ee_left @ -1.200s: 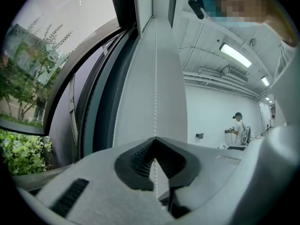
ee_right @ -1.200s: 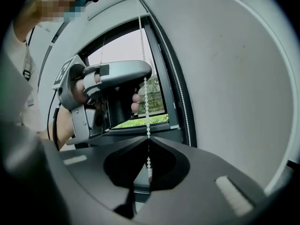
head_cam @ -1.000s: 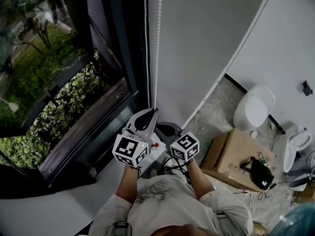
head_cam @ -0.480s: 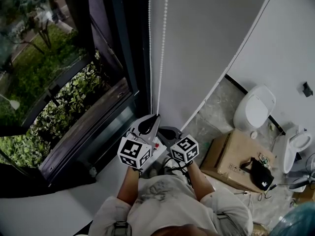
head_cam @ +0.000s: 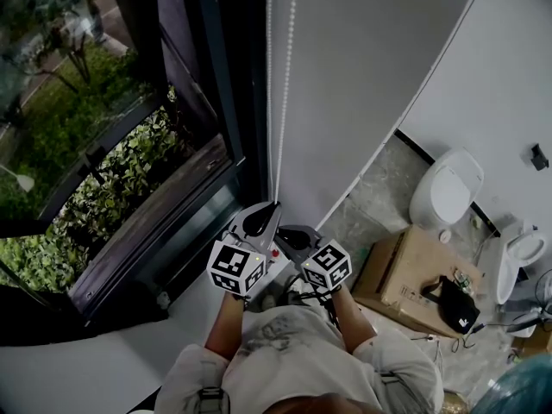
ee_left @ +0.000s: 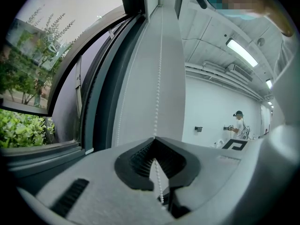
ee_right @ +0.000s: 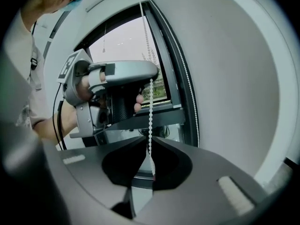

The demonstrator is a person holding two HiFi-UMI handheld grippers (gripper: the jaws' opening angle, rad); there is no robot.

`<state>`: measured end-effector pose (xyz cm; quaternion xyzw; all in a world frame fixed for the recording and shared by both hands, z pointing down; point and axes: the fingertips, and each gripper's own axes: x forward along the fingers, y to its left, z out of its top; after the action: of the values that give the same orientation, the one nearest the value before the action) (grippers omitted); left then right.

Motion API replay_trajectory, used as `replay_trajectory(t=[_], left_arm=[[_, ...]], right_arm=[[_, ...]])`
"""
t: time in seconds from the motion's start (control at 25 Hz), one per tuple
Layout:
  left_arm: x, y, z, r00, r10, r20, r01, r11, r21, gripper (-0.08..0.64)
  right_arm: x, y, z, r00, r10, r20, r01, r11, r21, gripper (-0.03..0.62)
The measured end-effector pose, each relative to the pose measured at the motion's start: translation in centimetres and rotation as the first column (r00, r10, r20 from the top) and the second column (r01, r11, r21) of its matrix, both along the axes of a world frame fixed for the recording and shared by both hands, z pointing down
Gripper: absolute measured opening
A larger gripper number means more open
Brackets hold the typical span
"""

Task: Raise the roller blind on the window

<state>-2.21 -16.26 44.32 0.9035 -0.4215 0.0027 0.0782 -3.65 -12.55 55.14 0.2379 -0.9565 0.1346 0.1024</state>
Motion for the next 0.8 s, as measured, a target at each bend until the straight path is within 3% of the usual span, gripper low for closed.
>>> replay_trajectory(t=[0.12, 0.44, 0.64, 0.8], left_arm=[[-0.3, -0.1, 0.0, 1.0, -0.004, -0.003, 0.004, 1.0, 0.001, 0.009], [-0.2, -0.1, -0.1, 1.0, -0.007, -0.001, 0.007, 1.0, 0.005, 0.009], [-0.2, -0.1, -0.1, 1.0, -0.008, 0.001, 0.008, 1.0, 0.005, 0.009], [0.0, 0.1, -0.1, 1.0, -0.007, 0.003, 0.007, 1.0, 0.006, 0.009]], right_arm=[[0.3, 0.4, -1.9, 0.999, -0.008, 0.043, 0.006, 1.0, 0.028, 0.07], [2.1, 0.0, -9.9, 0.986, 0.005, 0.168, -0.032, 0.987, 0.16, 0.067], [2.6, -0.3, -15.6, 0.971, -0.01, 0.24, -0.055, 0.963, 0.263, 0.067], [2.4, -0.9, -18.8, 0.969, -0.032, 0.245, -0.053, 0.941, 0.335, 0.067]])
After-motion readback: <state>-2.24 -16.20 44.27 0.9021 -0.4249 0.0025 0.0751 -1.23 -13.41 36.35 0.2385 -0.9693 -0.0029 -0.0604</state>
